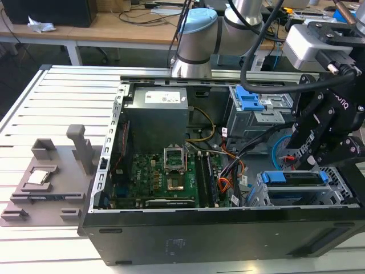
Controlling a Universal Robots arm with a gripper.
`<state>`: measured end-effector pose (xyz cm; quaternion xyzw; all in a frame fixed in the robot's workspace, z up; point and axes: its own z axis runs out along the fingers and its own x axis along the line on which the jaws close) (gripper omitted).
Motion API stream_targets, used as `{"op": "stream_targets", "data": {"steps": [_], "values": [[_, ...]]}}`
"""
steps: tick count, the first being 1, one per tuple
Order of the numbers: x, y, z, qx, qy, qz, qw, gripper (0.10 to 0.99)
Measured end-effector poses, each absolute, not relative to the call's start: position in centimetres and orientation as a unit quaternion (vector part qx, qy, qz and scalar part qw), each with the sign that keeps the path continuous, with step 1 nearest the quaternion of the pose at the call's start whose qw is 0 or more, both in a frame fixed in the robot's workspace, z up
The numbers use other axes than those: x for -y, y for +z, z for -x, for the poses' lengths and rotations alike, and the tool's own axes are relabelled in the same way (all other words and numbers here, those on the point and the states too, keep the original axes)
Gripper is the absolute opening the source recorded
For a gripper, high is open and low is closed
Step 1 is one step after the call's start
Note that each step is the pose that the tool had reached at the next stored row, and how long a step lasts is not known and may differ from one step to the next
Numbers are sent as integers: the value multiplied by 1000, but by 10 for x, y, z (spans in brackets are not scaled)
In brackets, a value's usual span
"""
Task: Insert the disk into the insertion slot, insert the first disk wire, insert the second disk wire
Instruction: 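Insert the disk into the insertion slot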
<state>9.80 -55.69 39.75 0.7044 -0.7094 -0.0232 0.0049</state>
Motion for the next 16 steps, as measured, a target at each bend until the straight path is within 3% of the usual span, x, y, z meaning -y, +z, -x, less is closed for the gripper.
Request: {"op": "stream_targets", "data": {"steps": [1, 2, 4, 5, 6, 16], "values": [[557, 398, -98, 709, -23, -704, 5, 427], [557, 398, -98, 709, -23, -704, 5, 298], [557, 398, -98, 709, -23, -704, 5, 180], [557, 397, -98, 709, -23, -704, 5, 180], [557, 397, -98, 709, -23, -704, 5, 118], [557, 397, -98, 709, -23, -704, 5, 106]]}}
